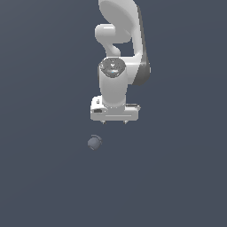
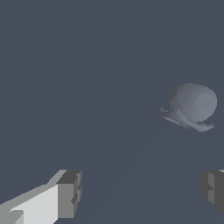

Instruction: Pick up the object and move it to a goal position.

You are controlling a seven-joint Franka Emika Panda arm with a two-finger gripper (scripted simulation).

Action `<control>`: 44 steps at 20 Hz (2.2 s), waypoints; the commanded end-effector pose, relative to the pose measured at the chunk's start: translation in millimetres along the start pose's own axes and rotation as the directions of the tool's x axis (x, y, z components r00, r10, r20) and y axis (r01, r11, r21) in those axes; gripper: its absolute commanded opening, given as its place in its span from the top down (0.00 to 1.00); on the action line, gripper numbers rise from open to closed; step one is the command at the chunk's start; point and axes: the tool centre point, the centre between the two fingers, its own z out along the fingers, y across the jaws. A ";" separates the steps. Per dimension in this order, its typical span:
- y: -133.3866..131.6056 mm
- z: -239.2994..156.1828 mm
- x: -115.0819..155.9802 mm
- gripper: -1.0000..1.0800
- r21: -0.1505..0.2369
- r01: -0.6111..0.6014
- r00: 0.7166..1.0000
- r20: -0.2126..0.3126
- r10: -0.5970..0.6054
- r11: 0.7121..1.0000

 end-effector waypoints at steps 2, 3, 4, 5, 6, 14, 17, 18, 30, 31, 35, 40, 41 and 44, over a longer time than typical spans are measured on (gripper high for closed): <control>-0.3 -0.6 0.2 0.04 -0.001 0.001 1.000 -0.001 -0.001 1.000; -0.9 -2.2 0.7 0.04 -0.002 0.003 1.000 -0.002 -0.003 1.000; -2.0 -5.0 1.5 0.04 -0.004 0.006 1.000 -0.005 -0.006 1.000; -3.4 -8.9 2.7 0.04 -0.008 0.011 1.000 -0.009 -0.011 1.000; -5.1 -13.5 4.1 0.04 -0.012 0.016 1.000 -0.013 -0.016 1.000; -8.6 -21.6 5.9 0.04 -0.019 0.027 0.999 -0.020 -0.028 0.999; -6.4 -20.2 7.4 0.04 -0.019 0.017 1.000 -0.021 -0.018 1.000; -4.7 -18.9 8.4 0.04 -0.018 0.010 1.000 -0.021 -0.010 1.000; 56.1 26.6 38.1 0.04 -0.006 -0.245 0.969 -0.033 0.245 0.969; 63.2 31.8 40.7 0.04 -0.005 -0.272 0.962 -0.035 0.272 0.962; 86.2 48.9 48.1 0.04 -0.005 -0.357 0.933 -0.040 0.357 0.934; 102.3 60.9 52.4 0.04 -0.005 -0.413 0.910 -0.044 0.413 0.911; 103.8 62.0 52.7 0.04 -0.005 -0.418 0.907 -0.045 0.418 0.908; 104.0 62.1 52.1 0.04 -0.006 -0.417 0.908 -0.043 0.417 0.909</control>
